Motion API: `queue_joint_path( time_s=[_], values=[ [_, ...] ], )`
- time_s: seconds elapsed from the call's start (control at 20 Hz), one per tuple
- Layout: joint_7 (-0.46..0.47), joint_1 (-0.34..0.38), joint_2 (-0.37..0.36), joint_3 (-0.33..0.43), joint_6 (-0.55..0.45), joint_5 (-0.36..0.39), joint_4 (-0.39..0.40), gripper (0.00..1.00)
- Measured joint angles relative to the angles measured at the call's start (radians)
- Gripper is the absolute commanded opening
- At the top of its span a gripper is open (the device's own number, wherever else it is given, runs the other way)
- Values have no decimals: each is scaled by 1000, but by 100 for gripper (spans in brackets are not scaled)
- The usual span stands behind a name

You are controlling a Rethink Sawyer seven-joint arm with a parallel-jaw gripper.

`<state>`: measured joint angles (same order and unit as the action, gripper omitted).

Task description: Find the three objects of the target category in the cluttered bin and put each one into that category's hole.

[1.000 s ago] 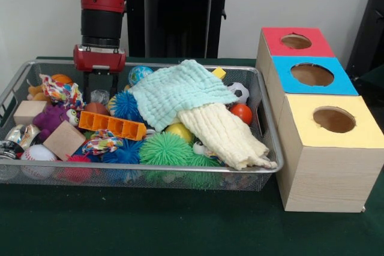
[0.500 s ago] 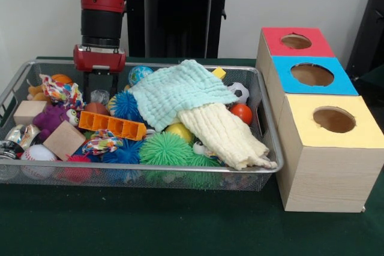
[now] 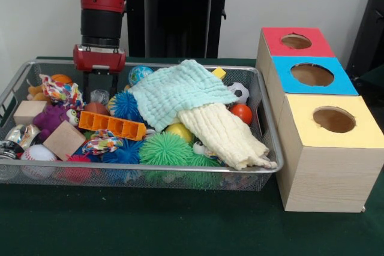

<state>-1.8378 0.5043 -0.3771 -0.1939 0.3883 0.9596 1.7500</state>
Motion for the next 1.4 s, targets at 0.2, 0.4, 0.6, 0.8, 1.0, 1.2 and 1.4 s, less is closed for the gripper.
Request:
queue_joint_path(
  time_s=[0.2, 0.4, 0.6, 0.8, 1.0, 1.2, 1.4],
  values=[
    [0, 3, -8, 1, -3, 0, 1, 100],
    [0, 27, -42, 28, -50, 7, 22, 100],
    [0, 59, -78, 67, -128, 8, 44, 100],
    [0, 82, -109, 95, -180, 8, 67, 100],
    [0, 100, -141, 117, -220, 8, 86, 100],
    [0, 99, -150, 121, -224, 8, 86, 100],
    [0, 95, -151, 121, -224, 8, 86, 100]
  ],
)
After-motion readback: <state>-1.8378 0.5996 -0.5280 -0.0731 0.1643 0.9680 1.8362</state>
